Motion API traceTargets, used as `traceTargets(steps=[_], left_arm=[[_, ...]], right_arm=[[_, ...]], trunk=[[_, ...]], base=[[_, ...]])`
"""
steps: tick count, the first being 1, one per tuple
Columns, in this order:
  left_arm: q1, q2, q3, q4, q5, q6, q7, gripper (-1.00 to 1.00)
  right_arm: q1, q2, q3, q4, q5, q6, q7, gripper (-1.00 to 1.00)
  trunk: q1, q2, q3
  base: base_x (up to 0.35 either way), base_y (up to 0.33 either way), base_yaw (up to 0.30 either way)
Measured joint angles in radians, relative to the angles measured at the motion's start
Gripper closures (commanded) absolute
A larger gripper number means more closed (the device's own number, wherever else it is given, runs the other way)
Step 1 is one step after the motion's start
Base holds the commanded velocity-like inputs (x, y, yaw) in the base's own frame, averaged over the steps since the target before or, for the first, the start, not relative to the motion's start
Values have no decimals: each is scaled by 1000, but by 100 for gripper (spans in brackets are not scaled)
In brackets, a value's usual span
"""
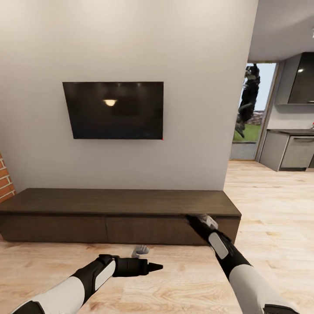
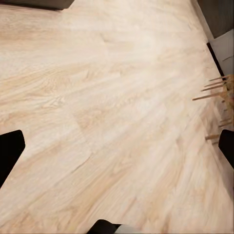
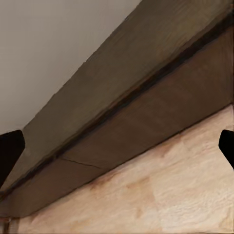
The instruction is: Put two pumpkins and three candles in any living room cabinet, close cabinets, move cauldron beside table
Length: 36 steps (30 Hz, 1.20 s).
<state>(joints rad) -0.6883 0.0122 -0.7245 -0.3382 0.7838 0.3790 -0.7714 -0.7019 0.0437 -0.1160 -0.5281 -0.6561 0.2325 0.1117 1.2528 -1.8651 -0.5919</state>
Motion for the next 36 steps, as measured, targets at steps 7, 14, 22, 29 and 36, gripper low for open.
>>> traceTargets(steps=[7, 14, 22, 29, 36], left_arm=[[0, 1, 1, 0, 0, -1, -2, -100], [0, 2, 0, -2, 0, -1, -3, -100], [0, 2, 0, -2, 0, 0, -4, -100], [0, 3, 1, -3, 0, -1, -14, -100], [0, 20, 1, -3, -4, -7, -148, -100]], right_arm=[[1, -90, -314, 151, -135, 140, 47, -100], [1, -117, -371, 201, -159, 173, 69, -100], [1, -118, -374, 203, -160, 175, 70, -100], [0, -122, -376, 213, -179, 175, 71, -100], [1, -151, -375, 260, -261, 176, 72, -100]], trunk=[[0, 0, 0], [0, 0, 0], [0, 0, 0], [0, 0, 0], [-1, 0, 0]], base=[[2, 0, 0], [31, 0, 0], [38, 0, 0], [96, 0, 0], [290, 0, 0]])
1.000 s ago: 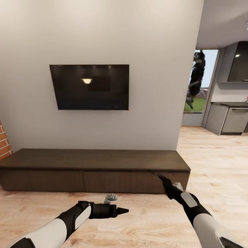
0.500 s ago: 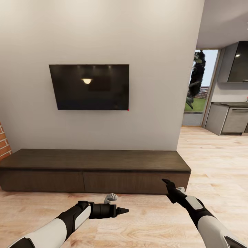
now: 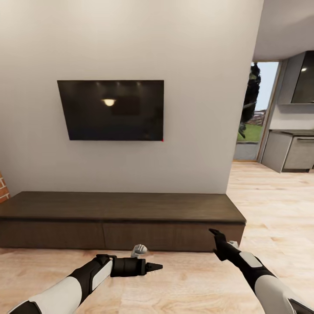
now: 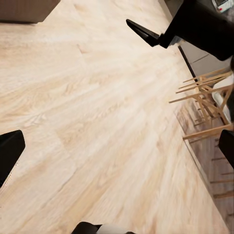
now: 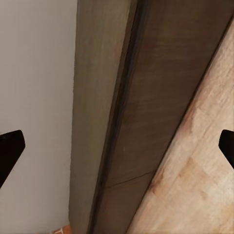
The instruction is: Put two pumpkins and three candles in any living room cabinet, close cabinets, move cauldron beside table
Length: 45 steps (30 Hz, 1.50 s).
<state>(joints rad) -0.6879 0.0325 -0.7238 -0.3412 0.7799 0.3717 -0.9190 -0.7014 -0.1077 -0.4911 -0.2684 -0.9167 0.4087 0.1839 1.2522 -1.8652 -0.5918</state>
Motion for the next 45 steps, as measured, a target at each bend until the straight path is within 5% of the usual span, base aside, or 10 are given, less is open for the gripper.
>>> traceTargets(steps=[9, 14, 18, 37, 45], left_arm=[[0, 5, -1, -3, -1, -2, -18, -100], [0, 5, -1, -4, -1, -1, -20, -100], [0, 5, -1, -4, -2, -1, -21, -100], [1, 7, -1, -5, -2, -28, -31, -100], [2, 6, -1, -4, -2, -26, -33, -100]], right_arm=[[2, -5, -1, 7, -10, 1, 16, -100], [26, -23, -2, 8, -32, 9, 139, -100], [33, -30, -2, 17, -58, 10, 170, -100], [36, -46, -3, 44, -72, 11, 194, -100], [53, -63, -3, 44, -112, 11, 194, -100]], trunk=[[0, 0, 0], [1, 0, 0], [0, 0, 0], [0, 0, 0], [1, 0, 0]], base=[[262, 0, 0], [42, 0, 0], [90, 9, 0], [207, 3, 0], [45, 0, 0]])
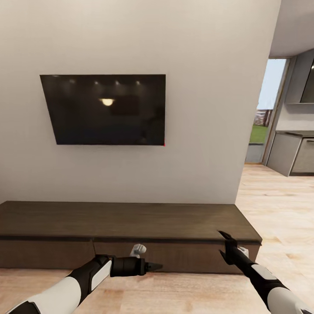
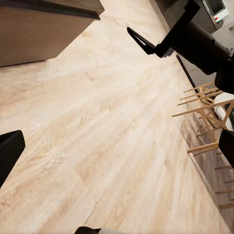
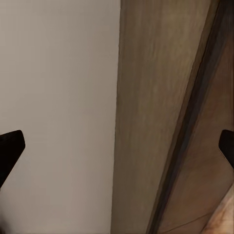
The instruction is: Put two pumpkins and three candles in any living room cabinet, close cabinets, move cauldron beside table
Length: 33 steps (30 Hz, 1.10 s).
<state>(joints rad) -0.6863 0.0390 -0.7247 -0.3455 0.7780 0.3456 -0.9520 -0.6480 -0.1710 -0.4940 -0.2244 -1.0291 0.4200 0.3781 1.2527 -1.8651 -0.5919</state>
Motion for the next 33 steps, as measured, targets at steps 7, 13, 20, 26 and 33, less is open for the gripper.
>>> traceTargets(steps=[7, 13, 20, 26, 33], left_arm=[[0, 0, 0, 0, 0, 0, 1, -100], [0, -1, 0, 0, 0, -1, 1, -100], [0, 0, 0, 0, -1, -1, 0, -100], [0, 0, 0, 0, -2, -1, 0, -100], [0, 0, 0, 0, -2, -1, 0, -100]], right_arm=[[7, -9, 0, 0, -13, 0, 2, -100], [7, -11, 0, 0, -16, -2, 8, -100], [8, -32, 1, 0, -12, 1, 66, -100], [8, -56, 2, 25, 0, 40, 232, -100], [9, -79, 3, 54, 2, 64, 319, -100]], trunk=[[11, -21, -9], [34, -63, -28], [61, -112, -50], [84, -154, -69], [111, -203, -91]], base=[[4, 0, 0], [0, 0, 0], [0, 0, 0], [0, 0, 0], [0, 0, 0]])
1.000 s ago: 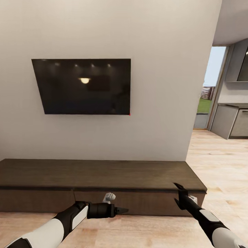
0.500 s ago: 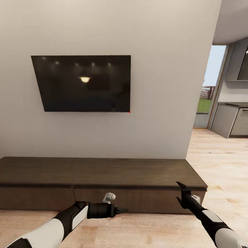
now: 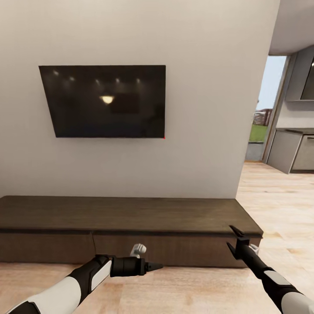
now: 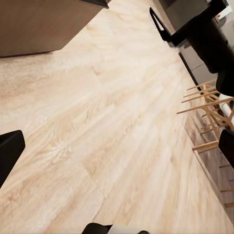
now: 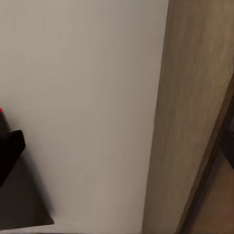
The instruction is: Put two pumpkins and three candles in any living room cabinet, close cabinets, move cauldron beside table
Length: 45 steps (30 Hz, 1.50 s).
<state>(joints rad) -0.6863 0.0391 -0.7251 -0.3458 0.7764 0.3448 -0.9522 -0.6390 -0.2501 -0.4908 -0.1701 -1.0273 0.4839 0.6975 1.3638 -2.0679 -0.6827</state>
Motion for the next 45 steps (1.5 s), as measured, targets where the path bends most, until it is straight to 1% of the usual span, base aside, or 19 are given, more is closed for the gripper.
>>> traceTargets(steps=[2, 8, 36, 38, 39, 41, 45], left_arm=[[0, 0, 0, 0, 0, 0, 0, -100], [0, 0, 0, -1, 0, 0, 0, -100], [0, -1, -1, -2, 0, 0, -6, -100], [0, -1, -1, -3, 0, 0, -31, -100], [0, -1, -1, -3, 0, 0, -57, -100], [-1, -1, -1, -3, 0, 2, -87, -100], [-1, 2, 1, -3, 2, 24, -180, -100]], right_arm=[[0, -2, 1, 2, 1, 2, 32, -100], [0, -3, 3, 3, 3, 4, 53, -100], [0, -3, 4, 7, 3, 2, 55, -100], [0, -3, 4, 6, 3, 2, 55, -100], [0, -3, 4, 6, 3, 1, 55, -100], [0, -2, 5, 6, 4, 1, 55, -100], [0, 1, 8, 4, 5, -2, 53, -100]], trunk=[[8, -14, -6], [31, -56, -25], [138, -252, -113], [146, -266, -119], [150, -273, -122], [157, -287, -128], [173, -315, -141]], base=[[0, 0, 0], [0, 0, 0], [0, 0, 0], [0, 0, 0], [0, 0, 0], [0, 0, 0], [0, 0, 0]])
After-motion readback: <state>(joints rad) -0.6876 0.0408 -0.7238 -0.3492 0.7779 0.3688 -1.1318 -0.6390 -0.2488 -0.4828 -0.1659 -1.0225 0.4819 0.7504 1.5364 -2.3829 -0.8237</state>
